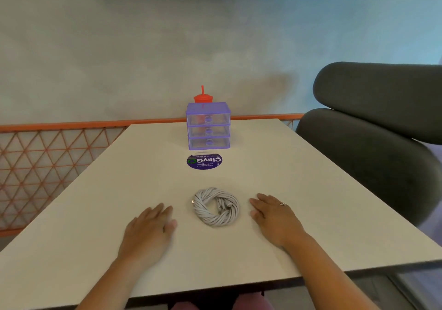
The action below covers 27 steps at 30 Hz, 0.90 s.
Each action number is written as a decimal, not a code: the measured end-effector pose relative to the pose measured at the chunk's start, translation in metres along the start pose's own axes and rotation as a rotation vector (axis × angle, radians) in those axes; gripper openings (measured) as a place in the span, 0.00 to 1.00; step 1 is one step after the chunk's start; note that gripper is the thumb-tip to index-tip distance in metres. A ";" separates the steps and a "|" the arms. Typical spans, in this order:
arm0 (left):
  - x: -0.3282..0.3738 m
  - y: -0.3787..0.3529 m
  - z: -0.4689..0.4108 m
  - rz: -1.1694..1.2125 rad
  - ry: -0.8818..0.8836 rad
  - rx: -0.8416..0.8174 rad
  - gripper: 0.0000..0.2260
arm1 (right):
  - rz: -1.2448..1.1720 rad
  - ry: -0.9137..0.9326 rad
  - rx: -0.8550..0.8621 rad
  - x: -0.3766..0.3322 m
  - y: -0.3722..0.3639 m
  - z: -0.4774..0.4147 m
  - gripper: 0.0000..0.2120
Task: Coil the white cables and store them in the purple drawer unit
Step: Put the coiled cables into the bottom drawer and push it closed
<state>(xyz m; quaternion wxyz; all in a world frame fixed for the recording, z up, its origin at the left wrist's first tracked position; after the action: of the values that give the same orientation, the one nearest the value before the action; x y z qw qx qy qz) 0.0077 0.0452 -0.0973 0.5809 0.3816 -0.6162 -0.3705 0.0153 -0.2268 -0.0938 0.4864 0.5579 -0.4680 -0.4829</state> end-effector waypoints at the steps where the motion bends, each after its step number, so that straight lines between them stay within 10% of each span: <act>1: -0.001 -0.001 0.005 0.002 0.018 -0.020 0.23 | 0.055 -0.001 -0.033 0.001 -0.002 0.008 0.22; 27: 0.008 -0.011 -0.084 -0.008 0.043 -0.021 0.23 | 0.105 0.023 -0.090 0.003 -0.002 -0.079 0.22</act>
<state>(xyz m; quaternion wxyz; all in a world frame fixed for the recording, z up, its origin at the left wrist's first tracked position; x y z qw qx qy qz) 0.0920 0.0326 -0.0996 0.5965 0.3855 -0.5982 -0.3711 0.0939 -0.2221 -0.0913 0.5410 0.5157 -0.4688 -0.4707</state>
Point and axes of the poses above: each hand's wrist, its own z-axis away from the middle knuckle, its own y-axis out of the back of the hand, x = y × z, the point moved 6 cm from there along -z, towards the middle knuckle, and after that the axes turned 14 degrees about z, right-handed, at the moved point
